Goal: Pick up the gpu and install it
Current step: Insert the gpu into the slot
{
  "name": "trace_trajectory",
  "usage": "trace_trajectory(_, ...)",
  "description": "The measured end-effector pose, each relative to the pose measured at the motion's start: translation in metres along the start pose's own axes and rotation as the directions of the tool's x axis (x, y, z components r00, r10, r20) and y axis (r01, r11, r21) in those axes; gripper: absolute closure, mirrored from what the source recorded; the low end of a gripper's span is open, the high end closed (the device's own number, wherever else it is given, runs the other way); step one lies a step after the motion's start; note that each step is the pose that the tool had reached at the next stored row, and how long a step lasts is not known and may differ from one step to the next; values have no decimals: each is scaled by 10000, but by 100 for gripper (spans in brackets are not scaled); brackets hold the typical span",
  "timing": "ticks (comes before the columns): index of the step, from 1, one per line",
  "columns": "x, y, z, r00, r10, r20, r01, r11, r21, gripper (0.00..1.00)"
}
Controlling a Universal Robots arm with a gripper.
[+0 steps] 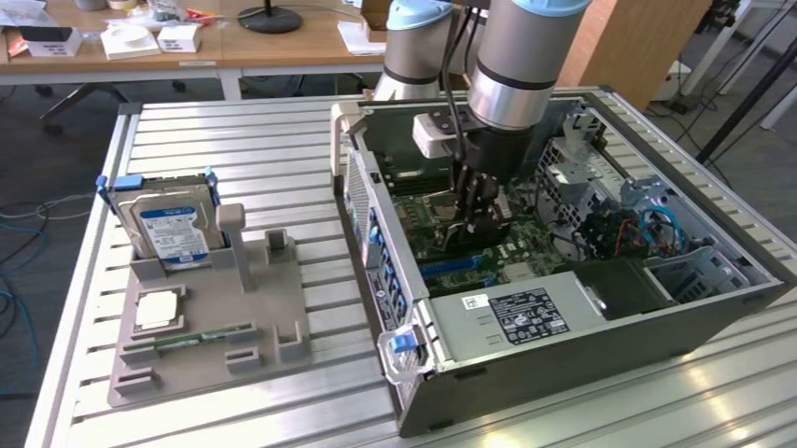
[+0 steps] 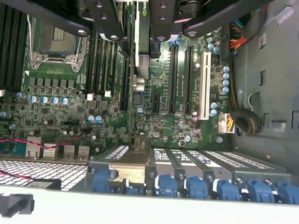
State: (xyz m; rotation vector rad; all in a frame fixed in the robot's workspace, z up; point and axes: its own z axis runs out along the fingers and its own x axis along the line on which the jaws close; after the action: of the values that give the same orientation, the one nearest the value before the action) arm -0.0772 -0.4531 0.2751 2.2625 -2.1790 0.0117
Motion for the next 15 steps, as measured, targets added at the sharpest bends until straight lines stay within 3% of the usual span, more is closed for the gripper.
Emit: trace_trajectory(15, 0, 10, 29, 10000, 0, 0, 0, 10000, 0, 74)
